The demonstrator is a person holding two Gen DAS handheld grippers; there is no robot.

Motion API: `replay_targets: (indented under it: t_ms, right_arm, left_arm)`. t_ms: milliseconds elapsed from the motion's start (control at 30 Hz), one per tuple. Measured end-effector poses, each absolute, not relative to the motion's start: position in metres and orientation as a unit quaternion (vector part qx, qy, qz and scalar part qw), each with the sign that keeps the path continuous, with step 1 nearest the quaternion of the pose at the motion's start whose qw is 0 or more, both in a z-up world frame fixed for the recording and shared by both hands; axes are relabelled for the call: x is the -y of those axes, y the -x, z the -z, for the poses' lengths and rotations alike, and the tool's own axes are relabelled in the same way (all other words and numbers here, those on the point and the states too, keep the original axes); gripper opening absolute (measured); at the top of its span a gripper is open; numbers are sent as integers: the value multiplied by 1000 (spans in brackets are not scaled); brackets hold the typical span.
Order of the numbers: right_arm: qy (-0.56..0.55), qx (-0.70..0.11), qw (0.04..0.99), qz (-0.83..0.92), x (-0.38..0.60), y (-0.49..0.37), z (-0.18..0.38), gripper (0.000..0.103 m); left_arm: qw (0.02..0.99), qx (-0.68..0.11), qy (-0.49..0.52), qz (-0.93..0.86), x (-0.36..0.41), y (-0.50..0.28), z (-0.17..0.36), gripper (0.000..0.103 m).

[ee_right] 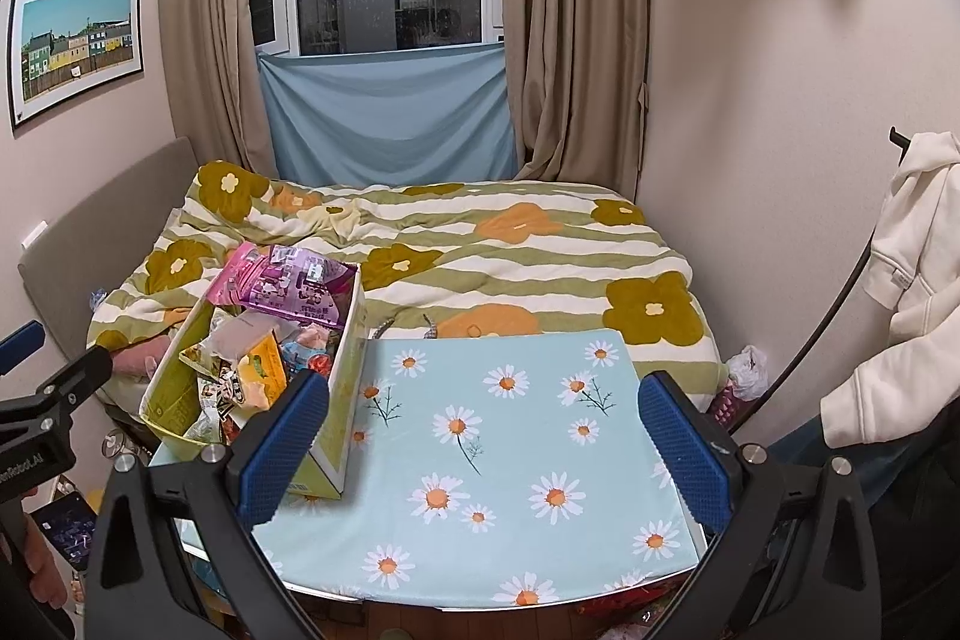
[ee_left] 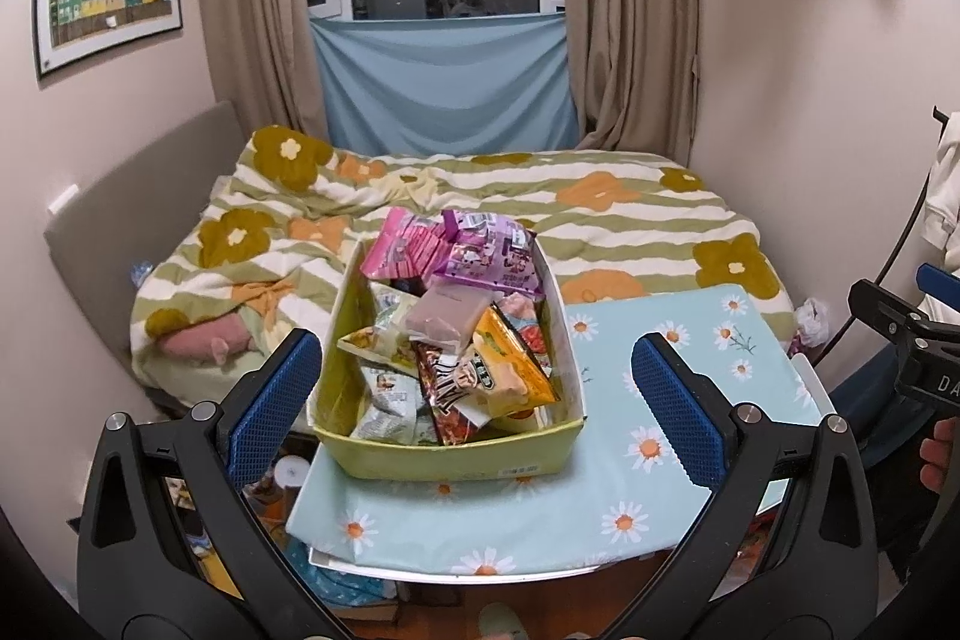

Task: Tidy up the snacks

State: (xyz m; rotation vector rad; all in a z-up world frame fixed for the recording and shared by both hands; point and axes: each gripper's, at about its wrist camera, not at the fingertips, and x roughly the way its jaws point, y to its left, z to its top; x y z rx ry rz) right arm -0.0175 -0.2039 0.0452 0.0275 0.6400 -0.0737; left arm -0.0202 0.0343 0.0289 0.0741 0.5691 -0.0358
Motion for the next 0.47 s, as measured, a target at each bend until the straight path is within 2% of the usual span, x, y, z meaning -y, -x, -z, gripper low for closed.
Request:
replay_targets:
  t_ms: [467]
  right_arm:
    - [-13, -315, 948, 36, 202, 17, -45, 103]
  left_arm:
    - [961, -273, -43, 20, -39, 18, -28, 103]
